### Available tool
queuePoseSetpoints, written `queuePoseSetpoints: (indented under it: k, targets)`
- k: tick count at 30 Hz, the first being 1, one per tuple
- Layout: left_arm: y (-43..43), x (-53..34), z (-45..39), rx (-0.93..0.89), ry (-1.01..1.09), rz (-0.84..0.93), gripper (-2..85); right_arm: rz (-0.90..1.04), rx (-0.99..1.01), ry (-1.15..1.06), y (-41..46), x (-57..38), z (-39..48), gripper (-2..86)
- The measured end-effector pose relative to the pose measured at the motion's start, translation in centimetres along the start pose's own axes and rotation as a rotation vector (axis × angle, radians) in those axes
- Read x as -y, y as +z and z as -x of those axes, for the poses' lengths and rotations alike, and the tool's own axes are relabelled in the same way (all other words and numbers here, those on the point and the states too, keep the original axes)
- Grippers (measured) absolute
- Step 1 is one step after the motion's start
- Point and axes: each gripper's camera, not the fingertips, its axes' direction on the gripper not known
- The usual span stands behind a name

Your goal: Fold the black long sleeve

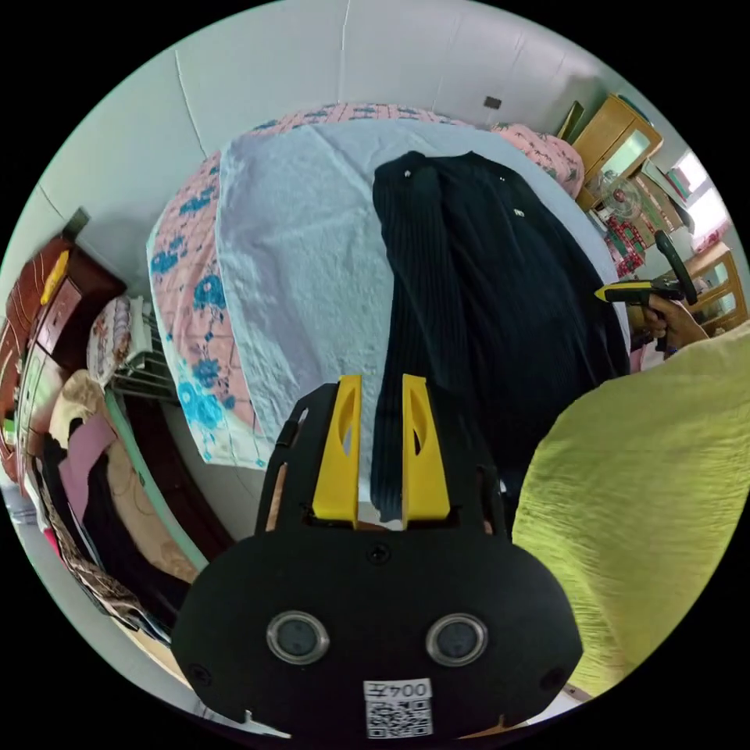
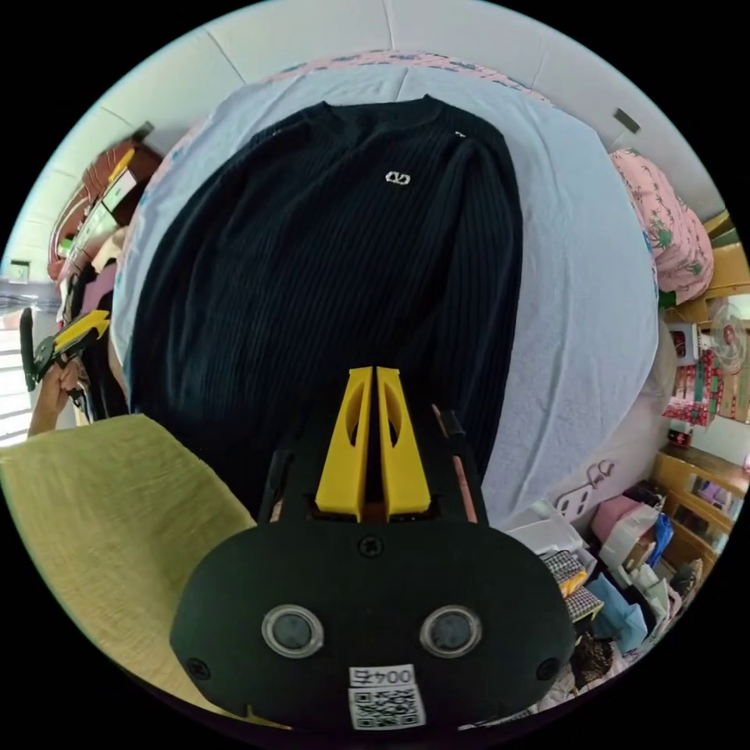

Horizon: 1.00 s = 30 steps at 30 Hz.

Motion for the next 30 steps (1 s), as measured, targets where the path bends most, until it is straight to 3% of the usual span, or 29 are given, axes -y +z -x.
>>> queuePoseSetpoints:
  k: [7,15,20,30]
  targets:
    - [5.4,-2.0,-0.4,-0.03,0.007,0.054,7.9,0.131,-0.162,-0.126,5.3,3.1,3.7,2.1]
    - [9.2,-3.3,-0.7,-0.018,-0.024,0.044,9.8,0.197,-0.19,-0.146,9.4,4.4,4.6,2.2]
    - [10.4,-4.4,-1.8,0.013,0.005,0.038,5.2,0.288,-0.229,-0.199,10.8,5.9,5.4,2.1]
    - [3.6,-1.9,-2.8,0.119,0.113,-0.03,2.5,0.378,-0.24,-0.183,12.4,6.8,5.2,1.6]
